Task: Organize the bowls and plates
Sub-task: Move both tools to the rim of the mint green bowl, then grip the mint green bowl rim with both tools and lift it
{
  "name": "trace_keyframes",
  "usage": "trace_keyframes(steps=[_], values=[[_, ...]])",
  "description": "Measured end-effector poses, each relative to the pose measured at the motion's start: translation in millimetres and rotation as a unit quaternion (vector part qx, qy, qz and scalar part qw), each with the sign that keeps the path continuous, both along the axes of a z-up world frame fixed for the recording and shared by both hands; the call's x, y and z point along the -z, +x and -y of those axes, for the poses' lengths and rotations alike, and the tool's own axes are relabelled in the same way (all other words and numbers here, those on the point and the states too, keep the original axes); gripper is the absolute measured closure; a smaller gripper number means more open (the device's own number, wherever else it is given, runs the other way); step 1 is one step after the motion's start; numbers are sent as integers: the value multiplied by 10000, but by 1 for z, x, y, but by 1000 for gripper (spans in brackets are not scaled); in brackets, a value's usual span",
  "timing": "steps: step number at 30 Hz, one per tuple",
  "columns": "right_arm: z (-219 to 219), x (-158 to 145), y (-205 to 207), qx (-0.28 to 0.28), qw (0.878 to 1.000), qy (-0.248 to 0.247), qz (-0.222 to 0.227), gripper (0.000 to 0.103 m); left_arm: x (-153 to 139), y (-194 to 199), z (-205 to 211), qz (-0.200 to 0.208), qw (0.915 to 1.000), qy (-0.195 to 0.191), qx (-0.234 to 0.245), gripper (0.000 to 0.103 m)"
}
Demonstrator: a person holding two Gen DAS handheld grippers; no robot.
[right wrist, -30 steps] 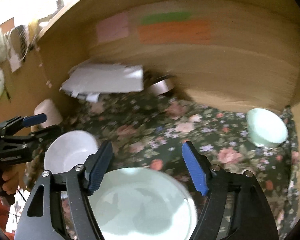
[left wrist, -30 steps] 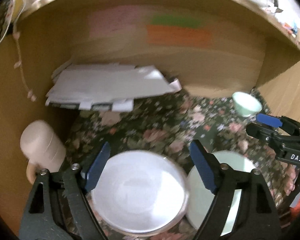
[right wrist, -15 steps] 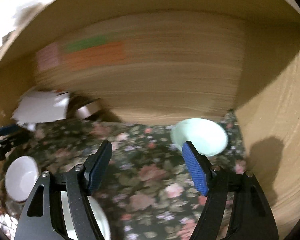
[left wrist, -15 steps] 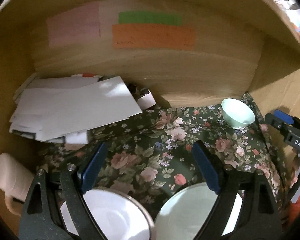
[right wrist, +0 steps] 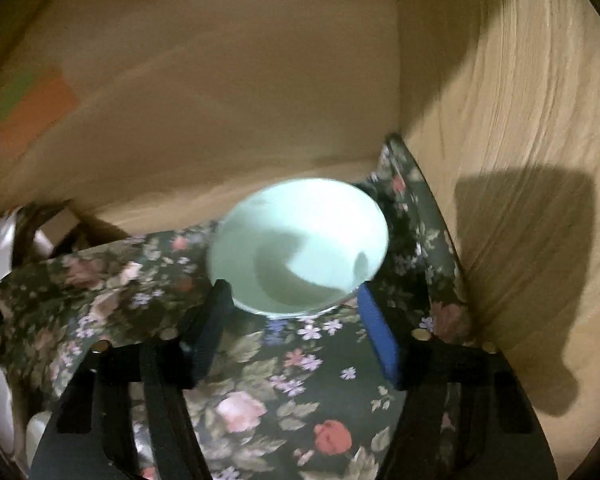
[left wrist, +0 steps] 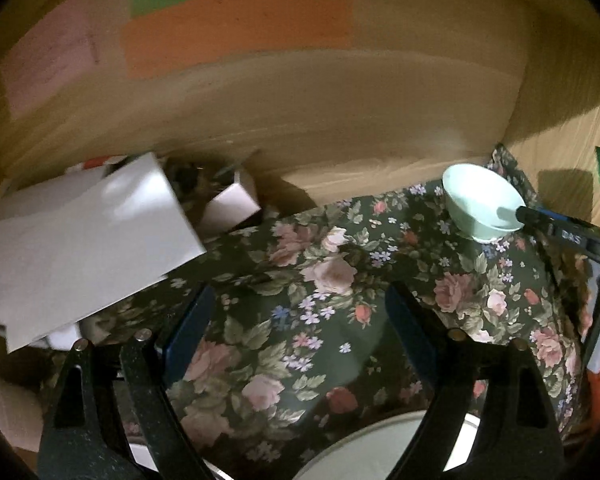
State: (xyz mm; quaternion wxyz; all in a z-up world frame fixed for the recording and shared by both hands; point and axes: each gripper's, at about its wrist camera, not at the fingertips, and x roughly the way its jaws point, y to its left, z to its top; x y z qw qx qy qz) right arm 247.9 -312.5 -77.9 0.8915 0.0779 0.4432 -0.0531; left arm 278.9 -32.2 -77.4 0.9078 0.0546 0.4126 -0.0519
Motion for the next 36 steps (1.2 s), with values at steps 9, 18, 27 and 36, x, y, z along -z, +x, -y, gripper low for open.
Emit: trace_keyframes(steps=[9,18,27,36], values=[[25,28,21,330,9987,-106,-365,67,12,17,10,-166,9998,-49,123,15],[28,42,31,352,9978,-66,-553,74,15,19,12,-215,9997,-80,123,15],[-13,39,19,-405,9971,13,-638,81,26,24,14,-482,9987,-172,84,15],[-76,36,-11,-1525,9843,254,-851,82,42,26,16,-757,9971,-85,-12,17]])
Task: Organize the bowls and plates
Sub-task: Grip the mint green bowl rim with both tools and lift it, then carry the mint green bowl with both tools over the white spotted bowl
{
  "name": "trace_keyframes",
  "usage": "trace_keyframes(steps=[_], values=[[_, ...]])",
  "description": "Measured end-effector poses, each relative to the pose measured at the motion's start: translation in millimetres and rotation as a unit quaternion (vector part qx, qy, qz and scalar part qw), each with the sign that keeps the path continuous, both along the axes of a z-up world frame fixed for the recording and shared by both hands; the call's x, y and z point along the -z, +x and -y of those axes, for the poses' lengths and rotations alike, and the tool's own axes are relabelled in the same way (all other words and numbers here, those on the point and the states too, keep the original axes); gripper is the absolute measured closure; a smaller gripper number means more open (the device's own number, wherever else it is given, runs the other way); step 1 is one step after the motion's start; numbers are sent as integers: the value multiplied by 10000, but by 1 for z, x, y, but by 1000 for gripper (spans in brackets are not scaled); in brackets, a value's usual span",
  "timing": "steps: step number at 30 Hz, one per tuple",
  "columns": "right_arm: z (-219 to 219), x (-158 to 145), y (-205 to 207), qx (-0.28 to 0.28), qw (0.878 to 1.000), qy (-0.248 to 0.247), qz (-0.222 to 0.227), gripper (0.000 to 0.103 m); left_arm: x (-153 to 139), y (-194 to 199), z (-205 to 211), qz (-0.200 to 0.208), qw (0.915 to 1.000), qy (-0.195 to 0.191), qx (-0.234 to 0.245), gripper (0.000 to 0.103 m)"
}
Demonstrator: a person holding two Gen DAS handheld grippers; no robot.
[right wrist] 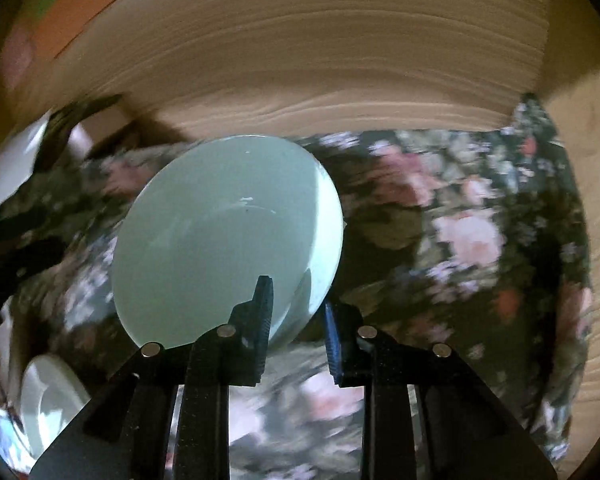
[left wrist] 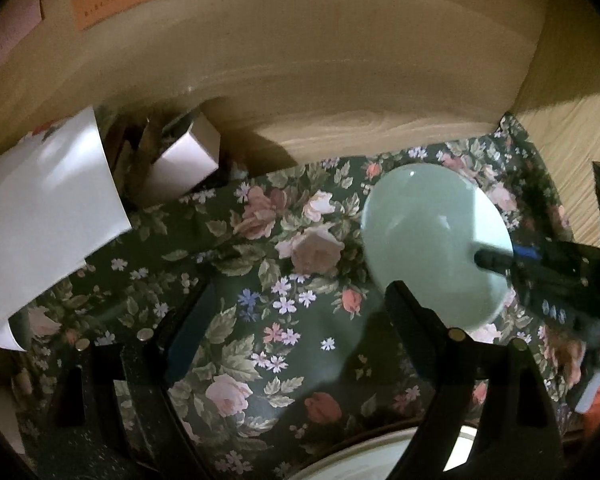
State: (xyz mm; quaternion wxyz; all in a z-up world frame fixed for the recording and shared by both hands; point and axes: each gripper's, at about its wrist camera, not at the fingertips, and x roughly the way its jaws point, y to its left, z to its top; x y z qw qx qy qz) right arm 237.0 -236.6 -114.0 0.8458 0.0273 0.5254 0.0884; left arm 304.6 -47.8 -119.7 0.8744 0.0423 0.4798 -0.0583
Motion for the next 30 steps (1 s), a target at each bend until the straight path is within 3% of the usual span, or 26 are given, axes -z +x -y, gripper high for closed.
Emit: trace_keyframes(steps=[5,9,15,19,22,30], values=[[-22,-1,-16,-409,9991,7,-75,79,12,-1,6,-251,9996,53,134,31],[-19,-8,-33,-363,9993,44,25,77,23,-2,15,-472,9985,114,250,41],[-19,2,-19,-252,9995,181,98,73,37,2,23,-777,9964,59,329,64],[-18,8,-12,-213,9991,352,65,73,42,4,25,-890,9953,-51,381,74],[-17,11,-12,-226,9989,418,45,78,43,3,30,-877,9948,-49,511,85],[-18,7,-14,-198,9988,448,92,80,41,-1,33,-841,9954,52,457,86]])
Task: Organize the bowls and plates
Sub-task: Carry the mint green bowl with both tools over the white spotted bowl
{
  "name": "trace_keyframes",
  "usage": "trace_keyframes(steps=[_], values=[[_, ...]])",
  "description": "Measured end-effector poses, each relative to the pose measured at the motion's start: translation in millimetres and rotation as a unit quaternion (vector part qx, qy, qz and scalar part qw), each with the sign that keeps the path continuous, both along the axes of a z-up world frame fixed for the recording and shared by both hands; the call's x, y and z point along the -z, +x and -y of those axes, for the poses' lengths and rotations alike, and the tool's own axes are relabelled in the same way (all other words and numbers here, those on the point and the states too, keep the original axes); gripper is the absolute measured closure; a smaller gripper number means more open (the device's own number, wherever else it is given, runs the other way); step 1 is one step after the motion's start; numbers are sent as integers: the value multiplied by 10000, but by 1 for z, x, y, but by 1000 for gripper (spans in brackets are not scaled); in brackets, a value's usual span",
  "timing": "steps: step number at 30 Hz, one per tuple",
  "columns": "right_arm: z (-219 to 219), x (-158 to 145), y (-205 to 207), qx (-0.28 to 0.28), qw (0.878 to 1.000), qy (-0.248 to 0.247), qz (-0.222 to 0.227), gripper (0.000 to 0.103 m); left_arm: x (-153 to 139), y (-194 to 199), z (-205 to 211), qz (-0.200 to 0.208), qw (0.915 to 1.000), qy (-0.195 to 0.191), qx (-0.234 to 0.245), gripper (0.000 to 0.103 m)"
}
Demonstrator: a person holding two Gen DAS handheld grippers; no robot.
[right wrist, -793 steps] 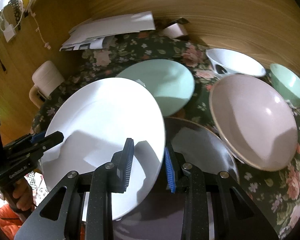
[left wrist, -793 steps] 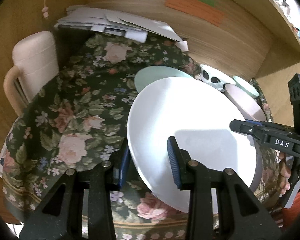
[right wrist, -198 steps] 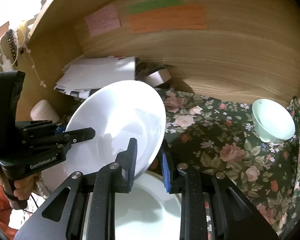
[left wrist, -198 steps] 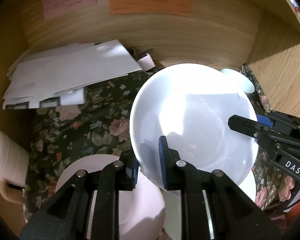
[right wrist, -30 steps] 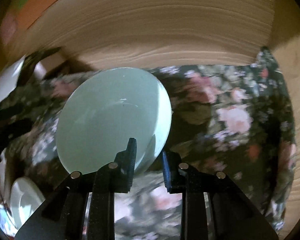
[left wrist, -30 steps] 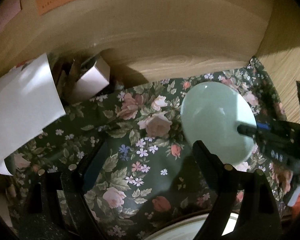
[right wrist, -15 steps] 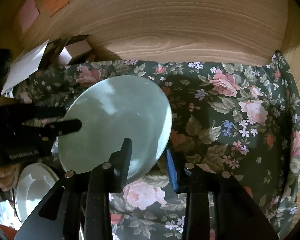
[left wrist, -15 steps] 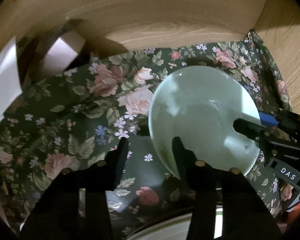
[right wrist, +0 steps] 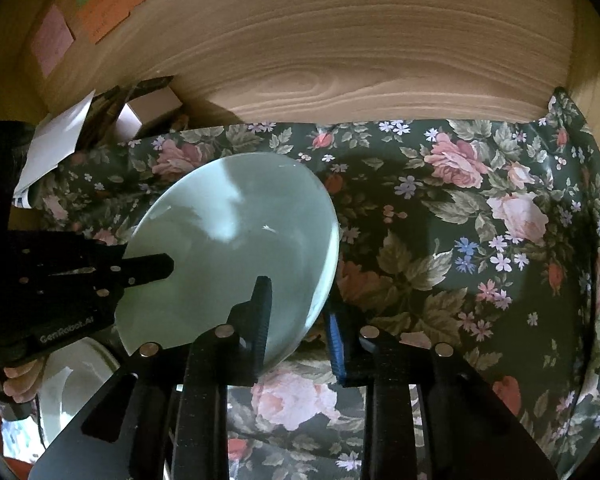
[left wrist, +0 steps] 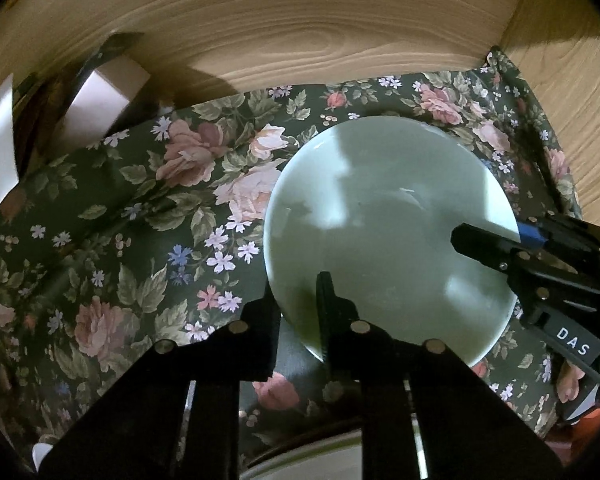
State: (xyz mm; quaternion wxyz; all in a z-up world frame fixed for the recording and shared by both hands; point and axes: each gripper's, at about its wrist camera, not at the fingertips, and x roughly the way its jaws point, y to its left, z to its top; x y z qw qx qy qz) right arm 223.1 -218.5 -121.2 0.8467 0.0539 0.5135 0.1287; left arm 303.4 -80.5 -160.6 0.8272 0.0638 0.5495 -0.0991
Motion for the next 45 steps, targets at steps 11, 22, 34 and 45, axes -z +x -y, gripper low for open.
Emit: trace_keyframes(steps=[11,22,34,45], values=[[-11,-28,-20,26,9993,38,370,80,-28,-27,-14,350,9991,-235,-82,86],[-39,-60,-48,-90,9973,36,730,80,-56,-68,-40,727,9962,-417,-231,86],[-76,-82,-74,-332,9945,-28,992,80,-75,-114,-75,1084,9912,-589,-482,86],[-111,-91,-94,-591,9917,-26,1140,80,-84,-154,-113,1328,9860,-655,-773,86]])
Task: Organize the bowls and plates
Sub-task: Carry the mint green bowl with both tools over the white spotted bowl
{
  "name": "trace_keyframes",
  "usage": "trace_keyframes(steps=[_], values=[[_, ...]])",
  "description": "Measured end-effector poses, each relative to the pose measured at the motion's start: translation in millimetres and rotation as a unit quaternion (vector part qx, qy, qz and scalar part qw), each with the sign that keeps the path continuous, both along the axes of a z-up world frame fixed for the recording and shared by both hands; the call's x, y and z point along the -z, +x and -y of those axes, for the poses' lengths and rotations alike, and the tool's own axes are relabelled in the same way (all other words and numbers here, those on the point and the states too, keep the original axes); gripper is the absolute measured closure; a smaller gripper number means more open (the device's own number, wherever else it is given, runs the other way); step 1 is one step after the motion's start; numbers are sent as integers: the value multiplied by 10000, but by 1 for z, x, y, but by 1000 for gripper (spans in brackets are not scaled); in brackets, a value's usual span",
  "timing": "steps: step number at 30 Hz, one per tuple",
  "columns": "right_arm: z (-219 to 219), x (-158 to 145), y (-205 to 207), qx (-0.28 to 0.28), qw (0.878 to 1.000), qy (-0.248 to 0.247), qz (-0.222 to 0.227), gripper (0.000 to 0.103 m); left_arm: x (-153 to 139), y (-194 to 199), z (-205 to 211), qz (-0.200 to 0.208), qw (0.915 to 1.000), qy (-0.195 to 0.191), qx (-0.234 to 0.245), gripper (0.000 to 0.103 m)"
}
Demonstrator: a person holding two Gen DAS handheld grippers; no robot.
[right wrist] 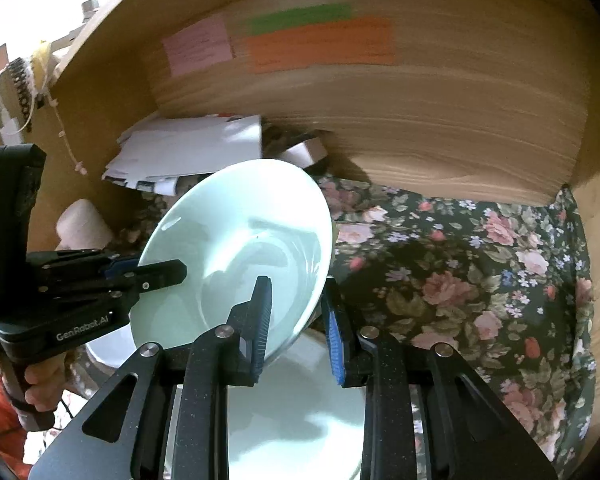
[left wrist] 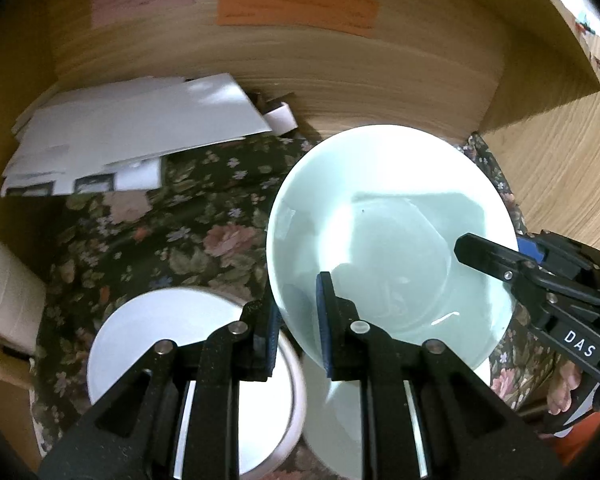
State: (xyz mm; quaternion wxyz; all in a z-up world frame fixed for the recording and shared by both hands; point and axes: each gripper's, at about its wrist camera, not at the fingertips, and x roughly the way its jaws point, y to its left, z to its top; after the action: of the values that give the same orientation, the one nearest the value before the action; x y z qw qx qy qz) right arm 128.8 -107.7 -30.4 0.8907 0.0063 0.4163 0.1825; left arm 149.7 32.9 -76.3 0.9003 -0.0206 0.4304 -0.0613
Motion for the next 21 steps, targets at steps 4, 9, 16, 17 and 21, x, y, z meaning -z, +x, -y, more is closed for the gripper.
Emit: trace_keyframes(steps=[4,9,16,17,21], values=[[-15,2,-6,-144,9999,35,-4,80,-2,-12,-15,23,9999,-45,-140,86],[-33,6,-10,-334,9994,84,-37,80,-1,-27,-36,32,9993,-60,-358,86],[-61,14,-15,-626,9978,198,-106,80,4,-46,-63,20,9979,-77,-642,86],[-64,15,-15,-658,9975,207,-120,80,5,-48,-66,17,9977,-80,-674,86],[-79,21,-17,-794,9964,219,-184,80,9,-58,-82,-20,9967,-97,-802,86]])
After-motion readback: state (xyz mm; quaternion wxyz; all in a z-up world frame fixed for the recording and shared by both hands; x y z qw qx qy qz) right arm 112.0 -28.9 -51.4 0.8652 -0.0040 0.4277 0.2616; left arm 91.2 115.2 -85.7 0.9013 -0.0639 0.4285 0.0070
